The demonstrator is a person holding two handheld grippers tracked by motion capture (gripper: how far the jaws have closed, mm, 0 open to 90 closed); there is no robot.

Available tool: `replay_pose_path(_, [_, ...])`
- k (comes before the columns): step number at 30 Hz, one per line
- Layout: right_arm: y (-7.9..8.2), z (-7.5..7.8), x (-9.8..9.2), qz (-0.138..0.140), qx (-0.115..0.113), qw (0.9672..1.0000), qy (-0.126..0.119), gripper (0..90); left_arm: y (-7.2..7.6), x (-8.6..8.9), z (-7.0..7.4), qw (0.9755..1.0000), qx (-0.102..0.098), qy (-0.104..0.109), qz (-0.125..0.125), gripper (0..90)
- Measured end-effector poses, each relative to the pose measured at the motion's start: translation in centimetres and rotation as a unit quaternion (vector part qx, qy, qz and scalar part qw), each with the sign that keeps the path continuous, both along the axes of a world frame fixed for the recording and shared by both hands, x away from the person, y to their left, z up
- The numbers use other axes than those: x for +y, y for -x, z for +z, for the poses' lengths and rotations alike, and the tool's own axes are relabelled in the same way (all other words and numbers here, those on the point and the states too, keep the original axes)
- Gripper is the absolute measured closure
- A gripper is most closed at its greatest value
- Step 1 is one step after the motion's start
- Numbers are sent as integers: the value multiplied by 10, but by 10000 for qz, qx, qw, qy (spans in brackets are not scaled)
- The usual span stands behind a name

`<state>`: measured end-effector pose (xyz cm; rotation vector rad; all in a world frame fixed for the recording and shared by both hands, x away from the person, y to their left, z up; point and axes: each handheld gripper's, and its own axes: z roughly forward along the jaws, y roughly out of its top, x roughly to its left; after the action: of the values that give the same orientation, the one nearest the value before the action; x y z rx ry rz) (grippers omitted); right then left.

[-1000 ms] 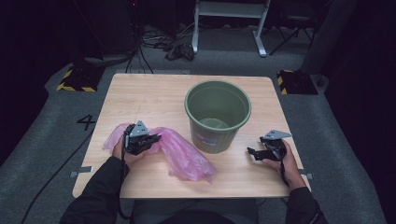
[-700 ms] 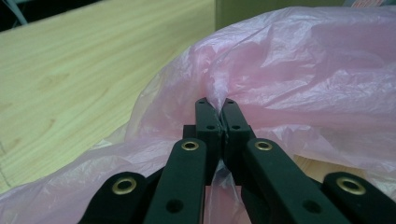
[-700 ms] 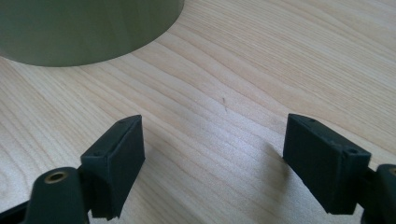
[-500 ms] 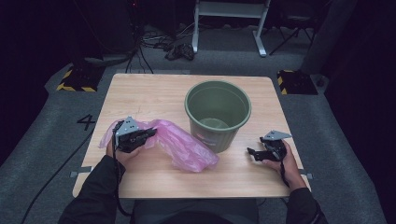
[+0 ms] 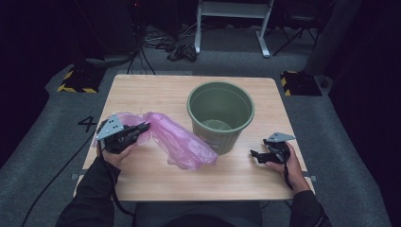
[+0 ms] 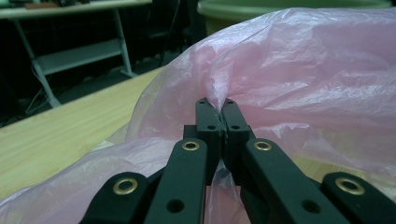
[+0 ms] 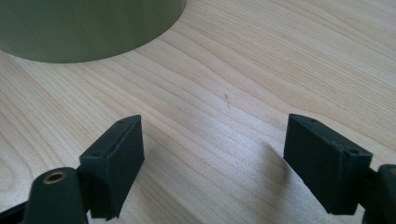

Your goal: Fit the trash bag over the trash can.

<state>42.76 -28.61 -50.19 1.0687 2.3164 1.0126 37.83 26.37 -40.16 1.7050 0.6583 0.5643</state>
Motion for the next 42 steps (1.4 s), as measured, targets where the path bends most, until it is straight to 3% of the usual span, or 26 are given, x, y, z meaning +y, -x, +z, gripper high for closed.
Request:
replay_pose_path(12, [0, 0, 0, -9, 45, 10000, -32, 202, 6, 19, 30, 9982, -486, 336, 107, 890])
replay_pose_path(17, [-1, 0, 0, -12, 63, 10000, -44, 201, 6, 24, 42, 9973, -587, 421, 121, 890])
replay_pose_path(24, [-1, 0, -1, -20, 92, 9999, -58, 200, 2, 23, 74, 9953, -824, 488, 121, 890])
replay_pose_path(30, [-1, 0, -1, -22, 105, 9999, -65, 200, -6, 6, 100, 9947, -983, 131, 269, 890])
replay_pose_path(35, [-1, 0, -1, -24, 111, 9999, -69, 200, -21, -13, 113, 9948, -937, 23, 406, 890])
replay_pose_path(39, [-1, 0, -1, -22, 102, 9999, -63, 201, -29, -33, 120, 9927, -1038, -249, 560, 890])
replay_pose_path(42, [-1, 0, -1, -21, 106, 9999, -65, 200, -35, -49, 125, 9896, -1140, -480, 731, 890])
